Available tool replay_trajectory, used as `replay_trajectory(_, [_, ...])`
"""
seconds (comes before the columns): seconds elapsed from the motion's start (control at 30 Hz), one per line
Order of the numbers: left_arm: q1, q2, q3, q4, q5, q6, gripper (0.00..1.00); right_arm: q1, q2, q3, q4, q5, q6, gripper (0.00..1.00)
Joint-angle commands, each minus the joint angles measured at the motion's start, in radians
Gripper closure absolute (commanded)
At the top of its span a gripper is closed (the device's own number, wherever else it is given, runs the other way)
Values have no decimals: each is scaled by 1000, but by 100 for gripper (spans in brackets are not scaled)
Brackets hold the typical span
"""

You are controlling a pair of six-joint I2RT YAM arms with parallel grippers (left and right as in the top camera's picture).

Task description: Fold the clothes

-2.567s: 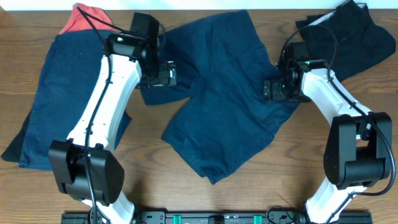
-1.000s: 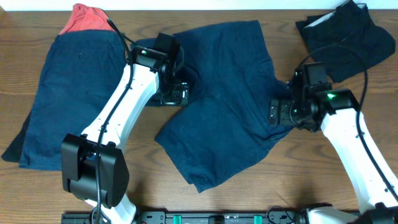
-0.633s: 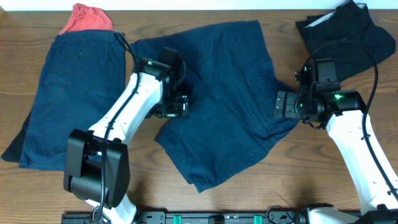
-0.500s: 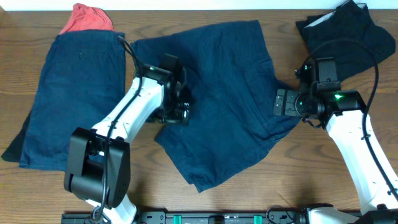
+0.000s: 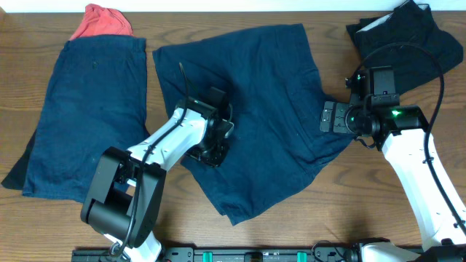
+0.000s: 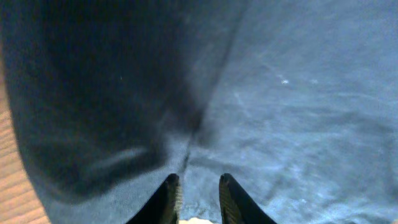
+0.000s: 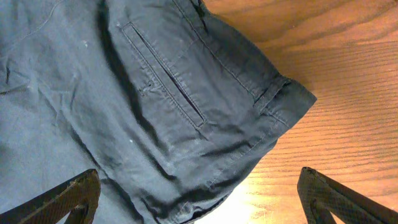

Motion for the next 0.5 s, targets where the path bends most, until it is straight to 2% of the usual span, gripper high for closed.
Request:
replay_trajectory(0.0, [9,5,-16,29,-43,13,87,-4,2,2,5,-1,-10,1])
replay_trajectory(0.03, [9,6,-20,48,-54,11,94,-4,2,2,6,-1,-10,1])
replay_trajectory(0.3, [9,6,-127,216,-213,-63,94,-5,2,2,5,0,-10,1])
replay_trajectory(0.47, [29,6,-147,267,-231,-61,94,-5,2,2,12,0,-10,1])
